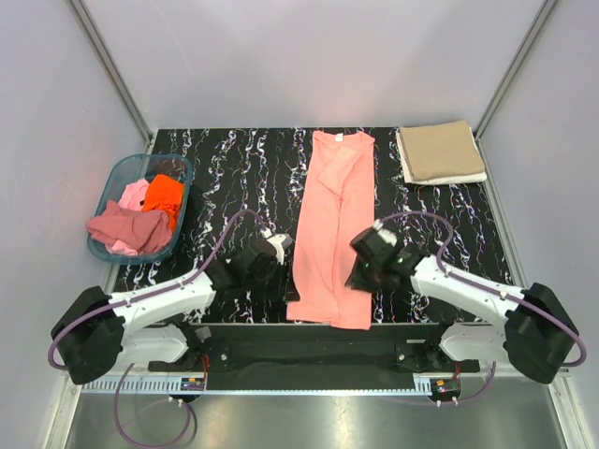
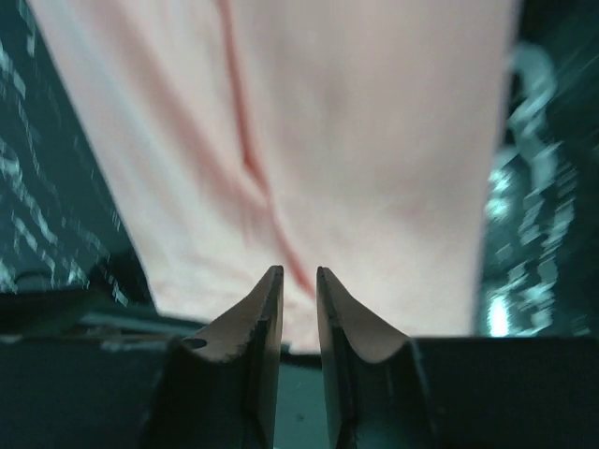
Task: Fold and stack the t-shirts
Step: Fold the tshirt
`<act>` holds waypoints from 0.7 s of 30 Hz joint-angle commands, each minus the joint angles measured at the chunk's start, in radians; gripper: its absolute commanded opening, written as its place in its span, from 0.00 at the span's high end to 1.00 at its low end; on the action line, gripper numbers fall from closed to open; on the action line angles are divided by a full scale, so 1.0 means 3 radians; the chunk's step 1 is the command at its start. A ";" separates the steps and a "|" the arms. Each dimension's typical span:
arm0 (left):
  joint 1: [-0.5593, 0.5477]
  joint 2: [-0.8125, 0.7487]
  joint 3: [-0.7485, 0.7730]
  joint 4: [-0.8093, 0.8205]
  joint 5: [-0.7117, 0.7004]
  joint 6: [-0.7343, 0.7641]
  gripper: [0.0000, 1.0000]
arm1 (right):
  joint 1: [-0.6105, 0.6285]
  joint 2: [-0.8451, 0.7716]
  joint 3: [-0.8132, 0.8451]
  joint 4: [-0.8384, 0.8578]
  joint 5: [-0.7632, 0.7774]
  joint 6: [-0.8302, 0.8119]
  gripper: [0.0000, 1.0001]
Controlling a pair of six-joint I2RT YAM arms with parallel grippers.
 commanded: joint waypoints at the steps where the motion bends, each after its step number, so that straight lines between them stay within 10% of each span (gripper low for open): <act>1: 0.0058 0.0097 0.0090 -0.0091 -0.0191 0.0149 0.61 | -0.0578 0.0142 0.0260 -0.0004 0.0159 -0.0826 0.72; 21: 0.0446 0.0348 0.0090 -0.0065 0.0157 0.0277 0.57 | -0.1377 0.3221 0.3211 0.0119 0.0165 -0.1886 0.77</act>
